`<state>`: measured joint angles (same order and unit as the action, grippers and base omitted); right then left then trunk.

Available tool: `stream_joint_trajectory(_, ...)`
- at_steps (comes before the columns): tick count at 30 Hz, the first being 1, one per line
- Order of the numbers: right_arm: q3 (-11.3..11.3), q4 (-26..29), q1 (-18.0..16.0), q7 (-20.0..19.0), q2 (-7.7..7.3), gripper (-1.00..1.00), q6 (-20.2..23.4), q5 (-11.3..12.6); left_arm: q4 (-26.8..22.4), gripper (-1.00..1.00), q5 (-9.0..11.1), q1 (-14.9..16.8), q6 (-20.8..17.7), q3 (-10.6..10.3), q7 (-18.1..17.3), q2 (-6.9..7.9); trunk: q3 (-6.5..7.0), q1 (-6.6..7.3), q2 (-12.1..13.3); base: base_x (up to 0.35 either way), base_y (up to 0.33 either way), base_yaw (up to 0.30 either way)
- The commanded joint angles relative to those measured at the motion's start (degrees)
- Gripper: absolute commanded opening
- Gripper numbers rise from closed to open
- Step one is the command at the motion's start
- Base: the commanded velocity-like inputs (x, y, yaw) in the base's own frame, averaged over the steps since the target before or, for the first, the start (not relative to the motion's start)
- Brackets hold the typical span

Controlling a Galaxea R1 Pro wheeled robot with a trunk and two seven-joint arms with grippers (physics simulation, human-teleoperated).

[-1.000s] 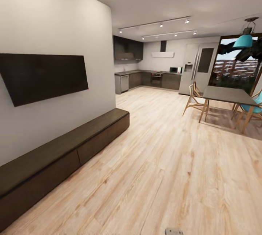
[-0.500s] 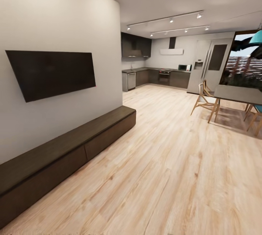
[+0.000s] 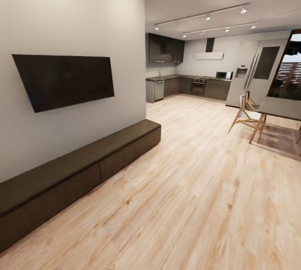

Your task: Place each of the two pumpkins and all three candles from the living room inside a cabinet in the living room (use any cabinet), then make sure every cabinet is closed, and position the cauldron so it is next to a table in the living room.

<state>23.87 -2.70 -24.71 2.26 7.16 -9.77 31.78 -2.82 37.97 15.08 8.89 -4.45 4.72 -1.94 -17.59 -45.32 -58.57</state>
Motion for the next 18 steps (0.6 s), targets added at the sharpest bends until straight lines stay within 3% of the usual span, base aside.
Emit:
stream_joint_trajectory(1, 0.48, -0.20, -0.08, 0.11, 0.04, 1.00, -0.50, 0.39, 0.01, 1.00, 0.26, 0.04, 0.16, -0.47, 0.29, -0.01, -0.15, -0.01, -0.05, 0.061, -0.179, 0.162)
stream_joint_trajectory(18, 0.44, -0.20, 0.01, 0.56, -0.16, 1.00, -2.09, 0.44, 0.01, 1.00, 0.35, 0.00, 0.16, -0.47, 0.29, 0.01, -1.48, -0.01, -0.05, 0.010, -0.016, 0.160)
